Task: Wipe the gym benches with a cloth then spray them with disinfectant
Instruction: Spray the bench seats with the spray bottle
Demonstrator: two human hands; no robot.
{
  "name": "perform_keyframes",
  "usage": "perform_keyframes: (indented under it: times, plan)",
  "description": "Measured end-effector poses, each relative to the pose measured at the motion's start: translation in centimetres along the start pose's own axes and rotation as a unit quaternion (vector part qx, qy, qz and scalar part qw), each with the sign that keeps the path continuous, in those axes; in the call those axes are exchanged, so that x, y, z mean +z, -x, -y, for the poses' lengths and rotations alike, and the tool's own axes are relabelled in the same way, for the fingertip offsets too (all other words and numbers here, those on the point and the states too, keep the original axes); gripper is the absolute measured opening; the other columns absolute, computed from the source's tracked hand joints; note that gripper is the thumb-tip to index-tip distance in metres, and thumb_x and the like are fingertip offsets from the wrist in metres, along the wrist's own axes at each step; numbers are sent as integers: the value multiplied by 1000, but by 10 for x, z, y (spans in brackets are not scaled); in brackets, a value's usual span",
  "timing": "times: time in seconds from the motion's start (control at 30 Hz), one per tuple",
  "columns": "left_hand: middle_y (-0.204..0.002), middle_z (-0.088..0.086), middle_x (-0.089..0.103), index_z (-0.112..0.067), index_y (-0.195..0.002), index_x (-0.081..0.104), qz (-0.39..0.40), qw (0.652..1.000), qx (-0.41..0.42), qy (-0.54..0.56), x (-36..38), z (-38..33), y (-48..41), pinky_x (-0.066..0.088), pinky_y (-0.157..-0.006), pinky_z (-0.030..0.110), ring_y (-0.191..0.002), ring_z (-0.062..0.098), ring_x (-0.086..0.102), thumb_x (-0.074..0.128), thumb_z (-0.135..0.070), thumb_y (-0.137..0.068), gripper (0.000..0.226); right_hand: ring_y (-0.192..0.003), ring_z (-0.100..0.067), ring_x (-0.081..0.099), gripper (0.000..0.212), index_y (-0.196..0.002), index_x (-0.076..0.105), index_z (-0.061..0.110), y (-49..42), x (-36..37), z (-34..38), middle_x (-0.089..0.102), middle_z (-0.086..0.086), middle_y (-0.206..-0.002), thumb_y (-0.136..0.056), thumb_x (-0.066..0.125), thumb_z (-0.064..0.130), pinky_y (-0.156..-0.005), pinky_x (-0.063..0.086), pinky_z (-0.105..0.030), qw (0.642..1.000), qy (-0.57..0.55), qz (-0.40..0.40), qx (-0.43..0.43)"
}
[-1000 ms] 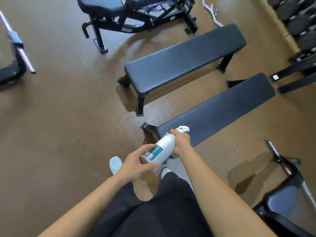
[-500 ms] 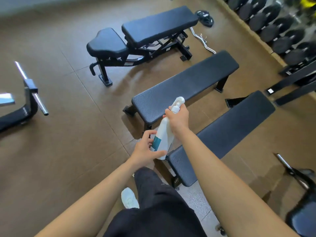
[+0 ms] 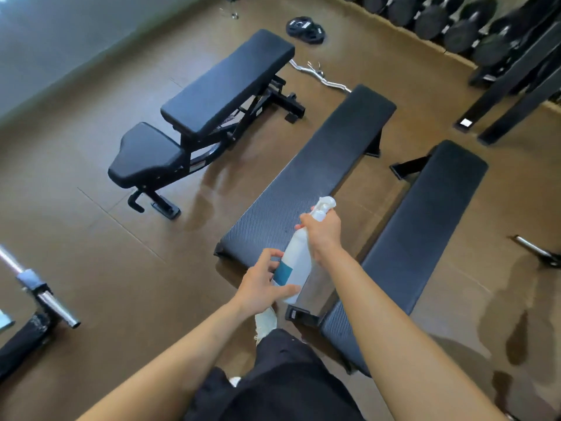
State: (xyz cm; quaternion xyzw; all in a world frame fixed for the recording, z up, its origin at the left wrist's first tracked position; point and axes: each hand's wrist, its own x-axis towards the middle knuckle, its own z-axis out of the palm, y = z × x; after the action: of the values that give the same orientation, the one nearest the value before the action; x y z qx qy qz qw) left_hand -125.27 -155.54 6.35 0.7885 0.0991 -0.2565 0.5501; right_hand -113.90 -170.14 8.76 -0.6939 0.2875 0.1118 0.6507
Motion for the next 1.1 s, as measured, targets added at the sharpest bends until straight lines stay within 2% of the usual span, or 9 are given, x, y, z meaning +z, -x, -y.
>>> perform_keyframes:
  times: [0.13, 0.23, 0.37, 0.47, 0.57, 0.67, 0.77, 0.83, 1.1]
  plan:
    - [-114, -10, 62, -34, -122, 42, 8, 1000, 17, -19, -18, -20, -33, 59, -87, 32, -96, 11, 65, 90, -41, -73, 69, -67, -25, 70, 20, -101, 56, 10, -27, 13, 27, 66, -6, -96, -89, 69, 1, -68, 61, -38, 1000, -19, 2, -12]
    - [-115, -10, 62, -33, -121, 41, 10, 999, 29, -41, -35, -28, -56, 59, -87, 28, -97, 11, 65, 90, -40, -75, 68, -57, -17, 67, 18, -100, 55, 8, -44, 28, 42, 63, -10, -87, -89, 66, 0, -60, 58, -31, 999, -17, -27, -14]
    - [-112, -22, 59, -37, -119, 39, 63, 995, 47, -58, -75, -34, -92, 61, -90, 36, -102, 6, 65, 90, -49, -70, 71, -59, -18, 67, 17, -102, 55, 8, -60, 52, 60, 64, -8, -86, -91, 65, 0, -60, 57, -30, 998, -23, -61, -10]
    - [-114, -16, 61, -41, -116, 39, 97, 993, 58, -37, -107, -39, -112, 62, -86, 41, -101, 8, 68, 86, -61, -61, 74, -65, -21, 67, 20, -107, 57, 4, -68, 75, 80, 67, -5, -99, -90, 67, 0, -59, 59, -28, 997, -28, -75, -22]
    - [-116, -15, 62, -44, -113, 39, 129, 988, 78, -40, -143, -46, -131, 62, -87, 43, -104, 11, 67, 81, -66, -56, 74, -63, -22, 68, 17, -102, 55, 7, -73, 103, 102, 63, -7, -90, -91, 66, 1, -62, 57, -32, 992, -15, -122, -22]
    - [-117, -13, 61, -42, -113, 40, 157, 980, 101, -67, -183, -65, -154, 61, -87, 42, -104, 12, 65, 83, -62, -59, 72, -59, -21, 67, 17, -98, 53, 8, -80, 126, 126, 59, -7, -84, -91, 64, -3, -63, 56, -34, 986, -30, -166, -13]
    - [-114, -9, 61, -36, -114, 43, 180, 974, 118, -73, -209, -87, -175, 60, -84, 42, -99, 15, 65, 90, -47, -70, 65, -58, -19, 68, 19, -102, 54, 7, -90, 137, 149, 63, -7, -92, -90, 64, -4, -55, 57, -29, 983, -50, -175, -14]
    - [-115, -8, 61, -34, -115, 43, 191, 971, 125, -74, -215, -101, -187, 62, -83, 41, -99, 15, 65, 89, -45, -72, 64, -60, -19, 69, 23, -108, 56, 6, -101, 139, 164, 66, -7, -101, -90, 68, -1, -52, 56, -25, 982, -47, -184, -15]
    - [-118, -14, 58, -32, -119, 44, 175, 967, 143, -116, -216, -158, -254, 56, -83, 22, -105, 5, 61, 88, -46, -74, 65, -58, -15, 70, 22, -111, 56, 11, -168, 122, 209, 63, -4, -92, -94, 69, 9, -47, 53, -21, 977, -51, -205, 0]
